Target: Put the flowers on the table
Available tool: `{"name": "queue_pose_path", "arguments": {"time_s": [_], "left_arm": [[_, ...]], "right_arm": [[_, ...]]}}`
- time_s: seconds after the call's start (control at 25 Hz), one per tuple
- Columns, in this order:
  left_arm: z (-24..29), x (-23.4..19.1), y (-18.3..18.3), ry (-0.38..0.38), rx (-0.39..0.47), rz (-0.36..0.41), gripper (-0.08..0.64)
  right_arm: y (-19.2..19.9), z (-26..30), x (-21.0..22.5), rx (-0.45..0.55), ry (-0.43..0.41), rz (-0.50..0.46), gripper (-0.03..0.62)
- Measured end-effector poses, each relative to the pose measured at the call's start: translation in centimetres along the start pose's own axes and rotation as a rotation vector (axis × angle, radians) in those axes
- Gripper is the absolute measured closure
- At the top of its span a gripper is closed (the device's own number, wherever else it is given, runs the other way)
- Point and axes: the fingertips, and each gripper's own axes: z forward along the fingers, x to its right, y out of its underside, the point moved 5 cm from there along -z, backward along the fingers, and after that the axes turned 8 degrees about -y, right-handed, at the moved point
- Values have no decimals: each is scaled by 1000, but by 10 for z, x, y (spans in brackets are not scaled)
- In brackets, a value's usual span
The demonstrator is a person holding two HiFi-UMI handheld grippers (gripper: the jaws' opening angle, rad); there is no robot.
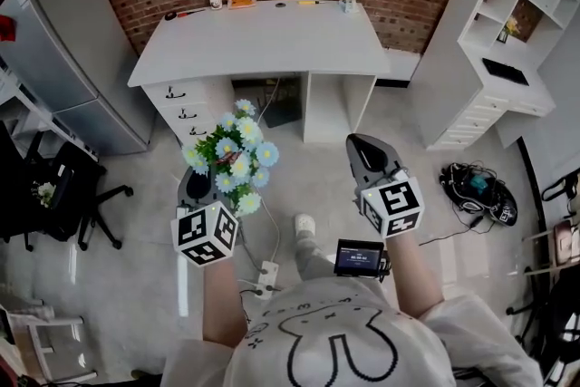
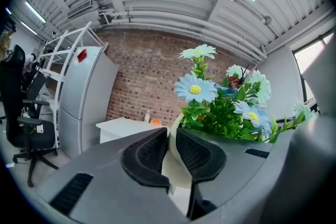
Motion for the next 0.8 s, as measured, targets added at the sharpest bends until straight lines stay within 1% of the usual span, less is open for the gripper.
{"name": "queue_pose_path", "arguments": {"time_s": [0.24,0.44,0.6,0.8], "left_arm": [[60,-1,-5,-9,1,3,500],[116,6,-16,-12,5,3,500],[159,12,-18,-20,1,-4,500],[213,22,-17,-34,-20,-19,500]], "right_arm": [[1,55,33,8,-18,3,574],[-1,96,74,9,-17,15,574],[2,129,109,5,-14,30,574],[1,174,147,-4,-53,22,574]]}}
